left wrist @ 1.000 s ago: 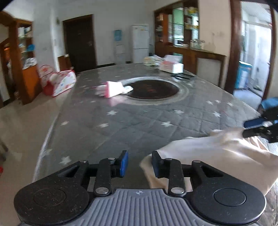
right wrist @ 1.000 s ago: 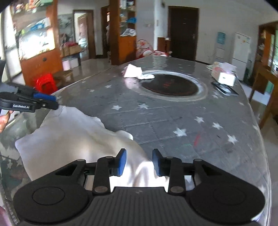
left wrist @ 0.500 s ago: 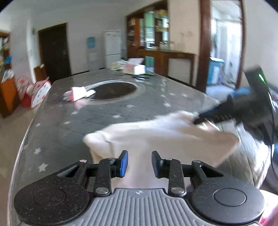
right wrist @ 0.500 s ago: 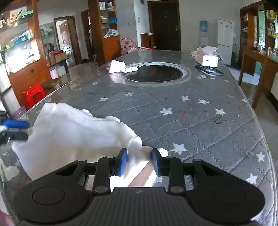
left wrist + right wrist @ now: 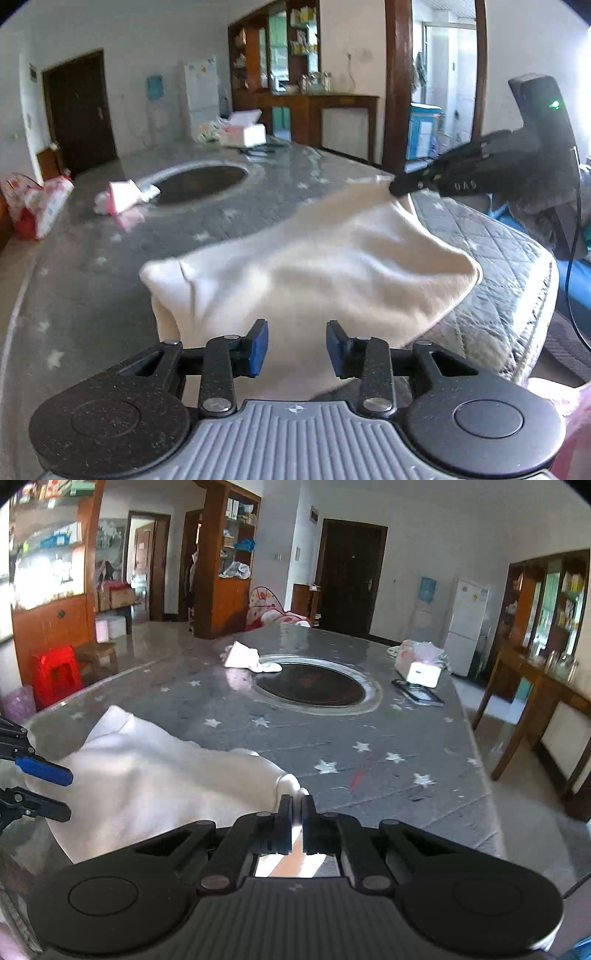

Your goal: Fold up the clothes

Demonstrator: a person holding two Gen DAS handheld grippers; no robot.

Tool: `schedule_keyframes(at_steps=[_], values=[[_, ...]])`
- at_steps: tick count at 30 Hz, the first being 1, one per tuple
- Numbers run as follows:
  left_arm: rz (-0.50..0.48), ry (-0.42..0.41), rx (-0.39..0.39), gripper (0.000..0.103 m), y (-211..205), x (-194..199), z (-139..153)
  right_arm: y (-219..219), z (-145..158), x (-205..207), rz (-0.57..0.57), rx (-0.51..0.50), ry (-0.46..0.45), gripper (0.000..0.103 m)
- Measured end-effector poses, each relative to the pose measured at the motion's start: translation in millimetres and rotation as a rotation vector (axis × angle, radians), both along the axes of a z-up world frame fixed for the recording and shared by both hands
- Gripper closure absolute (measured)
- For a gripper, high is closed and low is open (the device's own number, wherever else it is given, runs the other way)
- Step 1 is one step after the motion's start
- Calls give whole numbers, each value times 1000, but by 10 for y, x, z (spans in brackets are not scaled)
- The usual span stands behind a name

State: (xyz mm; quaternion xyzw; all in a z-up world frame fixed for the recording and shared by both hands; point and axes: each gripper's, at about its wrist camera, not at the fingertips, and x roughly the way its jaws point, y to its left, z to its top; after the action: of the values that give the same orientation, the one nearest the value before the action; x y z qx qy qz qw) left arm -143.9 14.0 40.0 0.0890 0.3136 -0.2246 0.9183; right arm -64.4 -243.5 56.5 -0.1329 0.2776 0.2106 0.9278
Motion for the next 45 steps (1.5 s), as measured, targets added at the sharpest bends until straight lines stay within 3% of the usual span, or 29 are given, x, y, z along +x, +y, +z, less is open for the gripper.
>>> schedule_keyframes(at_steps=[5,9,14,18,26,31,35,45], values=[[-5,53,-3,65,14,52,-93,-47,-332,204,-56,-32,100,94],[2,44,-30,65,95,70,24,-47,-234,158,-40,-17,69,86],[62,19,-82,67,183,298,167,22,-60,86,18,18,17,84],[108,22,-131,67,228,544,177,159,-124,177,67,75,63,79],[204,76,-112,68,377,937,-66,229,-406,448,43,115,152,78],[209,76,-158,68,411,942,7,194,-318,443,38,119,154,79],[191,48,-138,68,291,1031,69,259,-312,527,42,125,154,78],[235,80,-59,68,154,1229,-61,305,-360,630,24,142,173,75]])
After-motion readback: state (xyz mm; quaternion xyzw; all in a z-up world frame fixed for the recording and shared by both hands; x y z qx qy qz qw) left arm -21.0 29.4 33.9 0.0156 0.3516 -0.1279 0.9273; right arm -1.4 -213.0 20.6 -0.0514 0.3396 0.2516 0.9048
